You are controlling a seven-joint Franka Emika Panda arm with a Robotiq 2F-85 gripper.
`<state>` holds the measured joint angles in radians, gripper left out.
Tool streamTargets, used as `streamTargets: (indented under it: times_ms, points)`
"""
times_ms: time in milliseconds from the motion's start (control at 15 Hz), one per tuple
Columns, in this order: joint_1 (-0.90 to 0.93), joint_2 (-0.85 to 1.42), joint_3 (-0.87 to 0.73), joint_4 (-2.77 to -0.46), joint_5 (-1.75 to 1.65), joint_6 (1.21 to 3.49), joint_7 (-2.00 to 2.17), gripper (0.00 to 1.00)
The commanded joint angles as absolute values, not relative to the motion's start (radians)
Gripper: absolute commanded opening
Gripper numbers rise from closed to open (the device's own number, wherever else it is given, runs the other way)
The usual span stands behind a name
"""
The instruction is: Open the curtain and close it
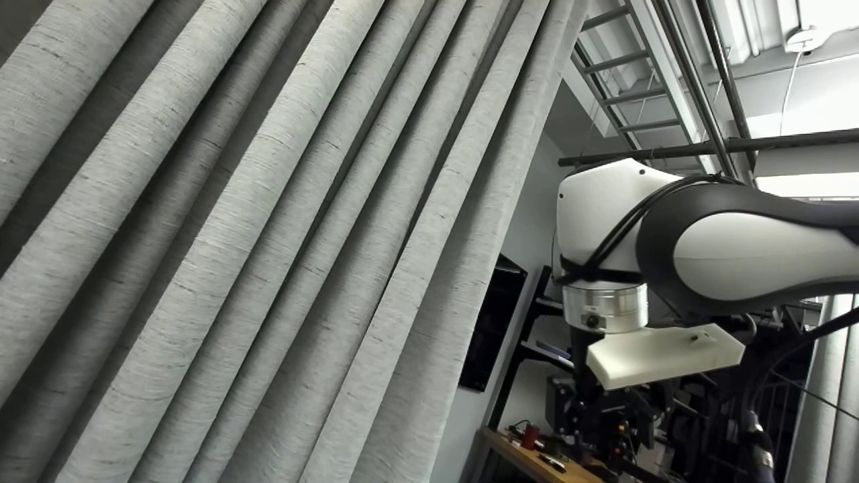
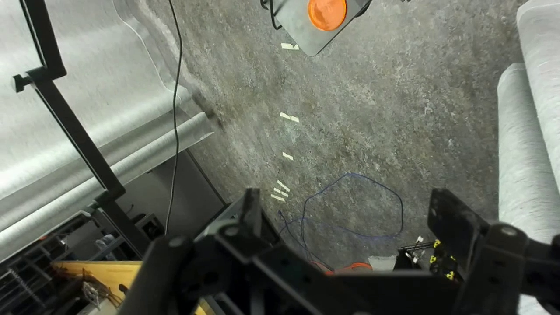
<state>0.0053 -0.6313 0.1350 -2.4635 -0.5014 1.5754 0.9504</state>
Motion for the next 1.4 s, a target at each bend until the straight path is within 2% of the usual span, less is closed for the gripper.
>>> streamTargets:
  times_ms: [0,467,933,1333]
  points:
    - [-0.009,-0.632,0.147,-2.463,-0.496,1.578,0.944,0.98]
    - [-0.026,-0.567,0.073,-2.398,-0.448,1.703,0.909,1.00]
    - [-0.082,-0.426,-0.023,-2.285,-0.387,1.991,0.788,1.00]
    - [-0.097,-0.370,-0.059,-2.274,-0.360,2.220,0.506,0.95]
